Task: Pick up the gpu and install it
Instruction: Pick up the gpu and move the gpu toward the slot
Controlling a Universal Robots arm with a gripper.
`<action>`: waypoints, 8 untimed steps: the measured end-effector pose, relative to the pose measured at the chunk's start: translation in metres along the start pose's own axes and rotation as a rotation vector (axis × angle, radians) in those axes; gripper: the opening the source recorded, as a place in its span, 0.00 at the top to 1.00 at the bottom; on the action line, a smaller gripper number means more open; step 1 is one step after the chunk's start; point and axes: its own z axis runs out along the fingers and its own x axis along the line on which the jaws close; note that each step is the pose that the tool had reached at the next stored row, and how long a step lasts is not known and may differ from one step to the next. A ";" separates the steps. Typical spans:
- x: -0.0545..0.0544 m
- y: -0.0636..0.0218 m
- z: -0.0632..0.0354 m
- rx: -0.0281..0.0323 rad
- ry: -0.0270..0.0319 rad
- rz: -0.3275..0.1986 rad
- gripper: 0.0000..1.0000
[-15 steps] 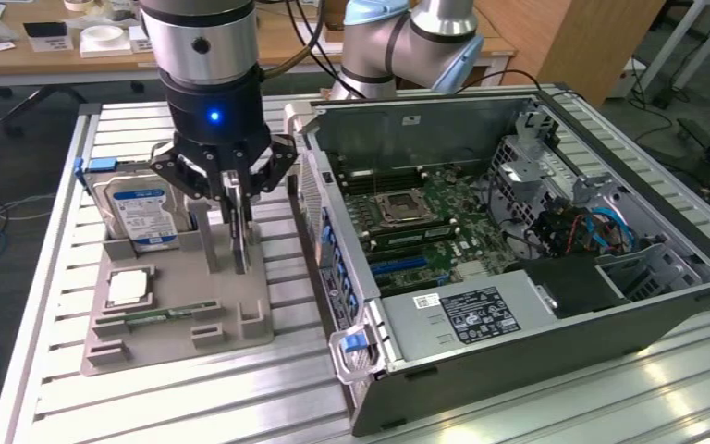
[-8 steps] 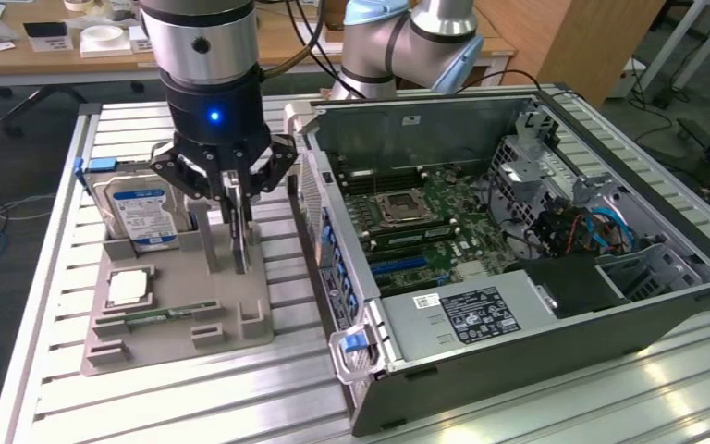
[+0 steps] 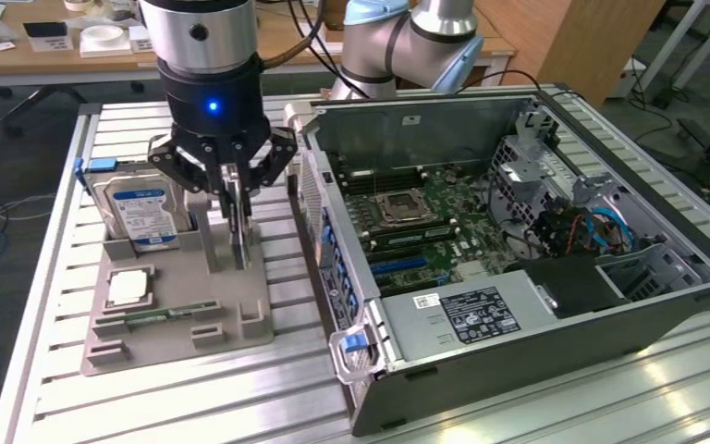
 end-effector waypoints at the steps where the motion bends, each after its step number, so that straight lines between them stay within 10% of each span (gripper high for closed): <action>1: 0.000 0.0001 -0.0018 0.0000 0.0000 0.000 0.73; 8: 0.000 0.0008 -0.0189 -0.0001 0.0000 0.000 0.73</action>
